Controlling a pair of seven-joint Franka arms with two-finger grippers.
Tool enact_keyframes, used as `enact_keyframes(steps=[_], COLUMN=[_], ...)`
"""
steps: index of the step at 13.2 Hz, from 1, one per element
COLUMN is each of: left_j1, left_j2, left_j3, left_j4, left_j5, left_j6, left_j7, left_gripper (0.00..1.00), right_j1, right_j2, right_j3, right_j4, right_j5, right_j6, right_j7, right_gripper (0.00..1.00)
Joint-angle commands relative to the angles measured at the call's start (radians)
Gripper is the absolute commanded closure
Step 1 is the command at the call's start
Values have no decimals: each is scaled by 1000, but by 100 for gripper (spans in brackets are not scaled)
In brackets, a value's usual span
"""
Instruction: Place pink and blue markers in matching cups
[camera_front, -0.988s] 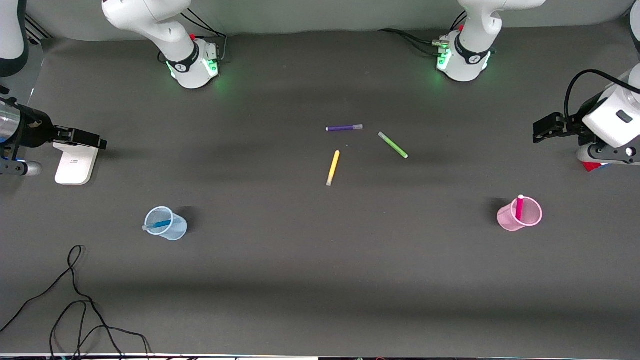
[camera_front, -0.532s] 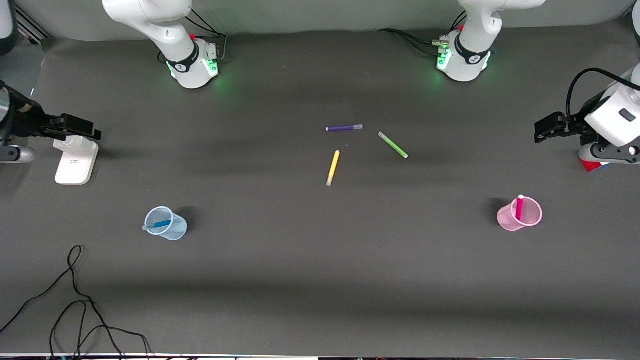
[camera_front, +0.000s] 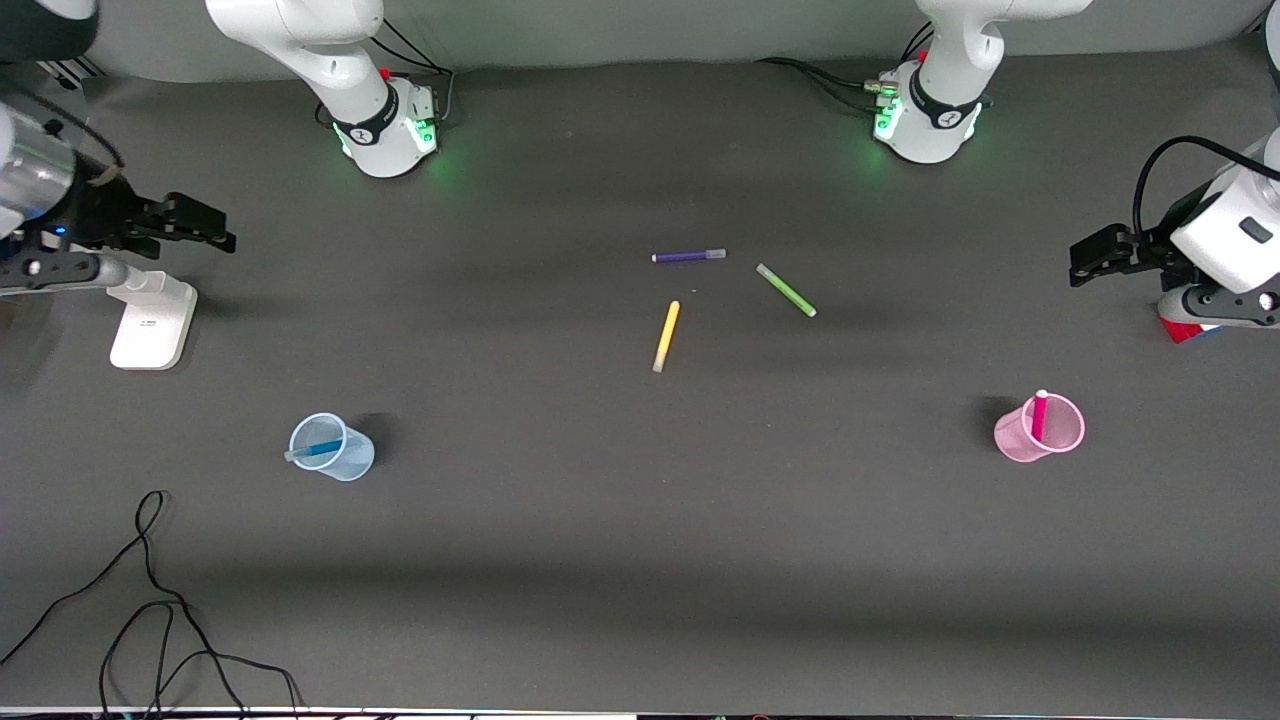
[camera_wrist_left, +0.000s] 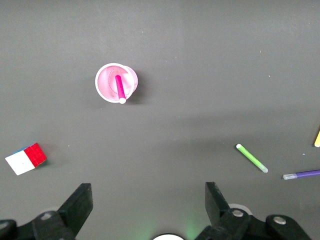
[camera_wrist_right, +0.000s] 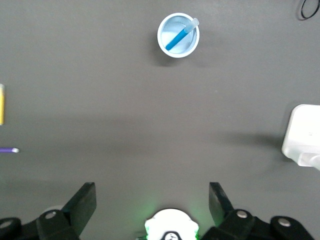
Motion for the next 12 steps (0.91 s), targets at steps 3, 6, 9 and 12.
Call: enact_keyframes(steps=[3, 6, 9, 12], left_j1=[-7, -7, -7, -7], left_j2=[-5, -5, -5, -5], left_j3=[8, 8, 8, 8], left_j4=[14, 14, 14, 14], left_j5=[-6, -6, -6, -6], left_j6=[-11, -9, -11, -9], left_j7=[-8, -8, -8, -8], left_gripper=[0, 0, 0, 0], right_j1=[80, 63, 67, 75], right_j2=[30, 48, 62, 70], right_j3=[-134, -131, -133, -131], right_j4=[27, 62, 85, 119], right_j5=[57, 99, 96, 94], right_j6=[1, 1, 1, -1], right_j7=[27, 44, 31, 31], right_gripper=[0, 0, 0, 0])
